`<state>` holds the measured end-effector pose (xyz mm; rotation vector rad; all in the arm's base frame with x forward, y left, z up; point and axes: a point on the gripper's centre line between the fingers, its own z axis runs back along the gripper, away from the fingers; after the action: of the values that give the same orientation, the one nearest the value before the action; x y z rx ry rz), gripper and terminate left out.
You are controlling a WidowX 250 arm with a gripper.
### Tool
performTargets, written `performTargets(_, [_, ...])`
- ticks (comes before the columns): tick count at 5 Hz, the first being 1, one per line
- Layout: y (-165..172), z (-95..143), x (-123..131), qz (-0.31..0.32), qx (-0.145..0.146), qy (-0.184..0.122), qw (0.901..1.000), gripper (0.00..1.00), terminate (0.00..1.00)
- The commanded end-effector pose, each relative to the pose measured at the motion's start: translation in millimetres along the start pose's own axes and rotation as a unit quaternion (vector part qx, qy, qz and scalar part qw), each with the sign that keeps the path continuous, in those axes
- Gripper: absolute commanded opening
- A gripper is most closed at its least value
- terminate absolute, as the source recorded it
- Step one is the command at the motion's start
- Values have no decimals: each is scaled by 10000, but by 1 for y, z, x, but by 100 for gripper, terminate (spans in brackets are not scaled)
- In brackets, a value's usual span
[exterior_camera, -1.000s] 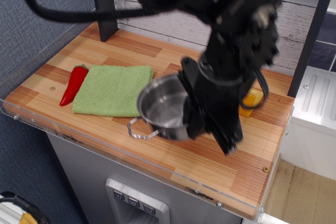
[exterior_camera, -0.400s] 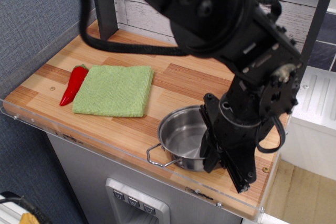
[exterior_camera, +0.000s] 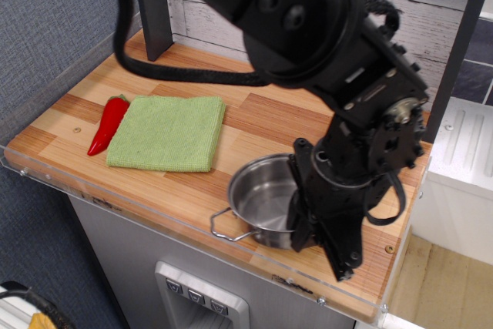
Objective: Move the pot to right of the cloth in front of cheese
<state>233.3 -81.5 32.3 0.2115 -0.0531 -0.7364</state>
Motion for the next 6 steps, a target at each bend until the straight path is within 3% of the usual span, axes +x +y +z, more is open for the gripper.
performTargets(1, [5,4,-9,133,40,0,9999,100,0])
performTargets(2, [10,9,-15,270,-174,-102,9994,100,0])
performTargets(4, [9,24,-19,420,-218,-261,9985,100,0])
performTargets(5, [21,44,-26,1010,-241,-252,9943,100,0])
performTargets(6, [47,67,-38,1758,-221,-500,9829,100,0])
